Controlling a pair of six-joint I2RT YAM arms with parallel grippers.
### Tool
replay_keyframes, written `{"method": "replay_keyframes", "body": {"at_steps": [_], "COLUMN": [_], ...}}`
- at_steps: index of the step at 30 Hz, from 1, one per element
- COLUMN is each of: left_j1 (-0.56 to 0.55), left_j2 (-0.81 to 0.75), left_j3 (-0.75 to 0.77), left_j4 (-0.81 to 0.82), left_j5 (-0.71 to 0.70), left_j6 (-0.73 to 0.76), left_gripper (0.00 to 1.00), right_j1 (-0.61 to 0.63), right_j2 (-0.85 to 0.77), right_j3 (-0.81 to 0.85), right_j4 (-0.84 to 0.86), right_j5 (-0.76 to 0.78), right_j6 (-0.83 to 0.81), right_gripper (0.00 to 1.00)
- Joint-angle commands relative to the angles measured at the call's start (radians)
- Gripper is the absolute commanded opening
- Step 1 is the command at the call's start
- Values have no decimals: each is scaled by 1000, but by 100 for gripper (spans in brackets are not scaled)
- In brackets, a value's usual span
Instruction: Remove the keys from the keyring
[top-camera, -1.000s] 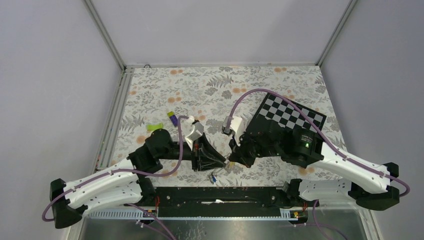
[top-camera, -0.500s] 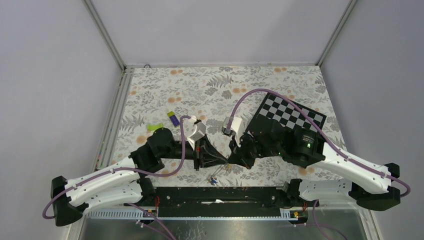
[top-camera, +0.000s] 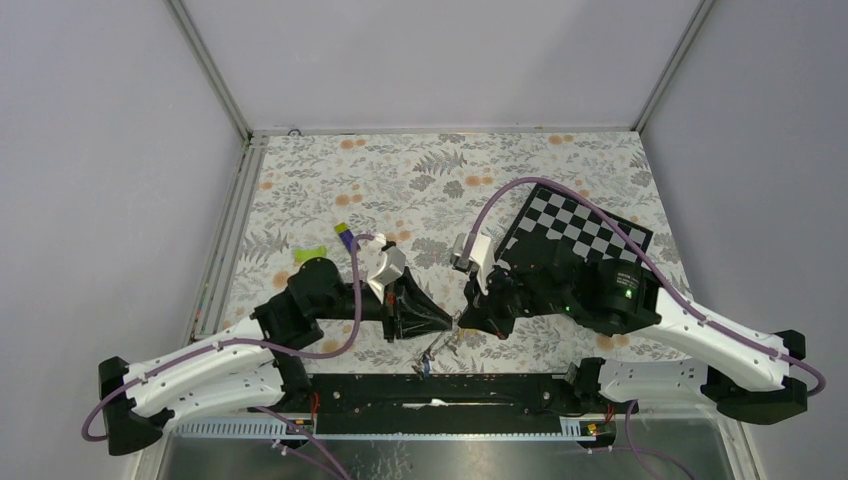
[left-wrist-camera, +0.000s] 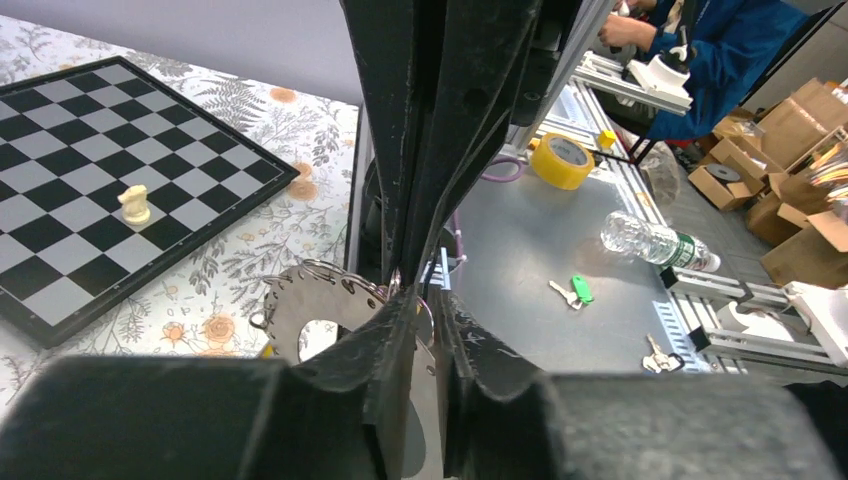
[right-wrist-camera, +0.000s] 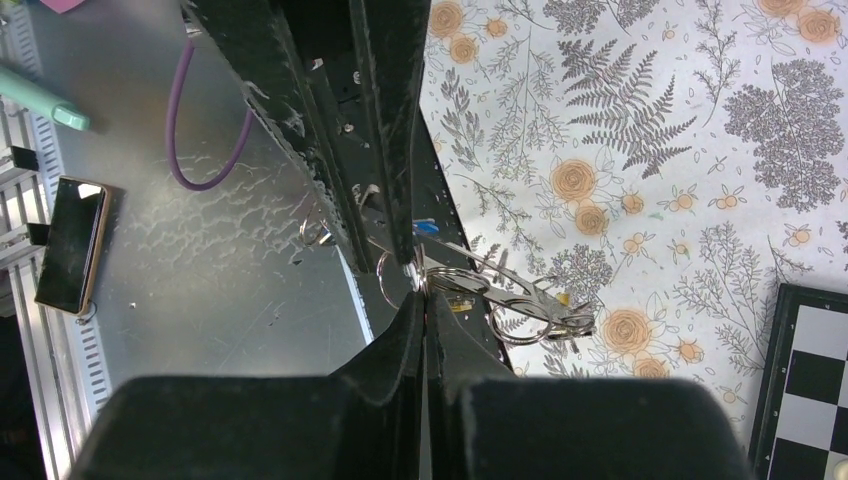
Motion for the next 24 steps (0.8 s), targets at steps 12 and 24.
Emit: {"method": "replay_keyframes", "body": {"at_steps": [12,24], "left_j1": [-2,-2], "left_j2": [-37,15], "left_j3": [58,71], "left_j4": [-39,-14], "left_j5": [-49,-11], "left_j6": [49,29], "left_gripper": [56,31], "right_j1": [3,4], "right_j2": [-36,-20], "right_j3": [29,28], "right_j4": [83,100], "right_j5": [-97,-90], "right_j6": [-8,-11], "right_gripper": [0,0]}}
